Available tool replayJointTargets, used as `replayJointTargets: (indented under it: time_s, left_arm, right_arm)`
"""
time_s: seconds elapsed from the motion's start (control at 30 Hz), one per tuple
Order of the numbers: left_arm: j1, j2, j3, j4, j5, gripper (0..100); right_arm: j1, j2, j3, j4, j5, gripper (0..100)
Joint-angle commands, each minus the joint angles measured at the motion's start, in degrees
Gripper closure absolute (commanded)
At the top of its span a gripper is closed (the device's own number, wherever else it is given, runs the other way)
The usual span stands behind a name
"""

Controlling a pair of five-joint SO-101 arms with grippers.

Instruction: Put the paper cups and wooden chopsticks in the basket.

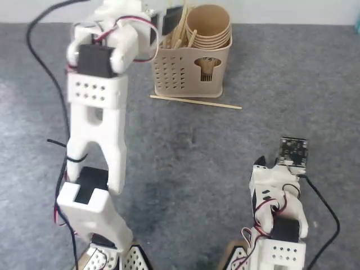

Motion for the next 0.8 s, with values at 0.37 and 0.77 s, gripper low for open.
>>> replayJointTargets:
  time_s: [0.37, 0.77]
  left_arm:
    - [-7.38, -17.41, 6.37, 20.57, -0.44, 71]
    - [-15.91, -56.70, 59.82, 9.85, -0.70, 71]
  right_arm:
    - [-0.48, -0.57, -8.35, 5.05, -0.26, 88.1]
    - [-9.54, -0.31, -15.21, 5.14, 2.81, 88.0]
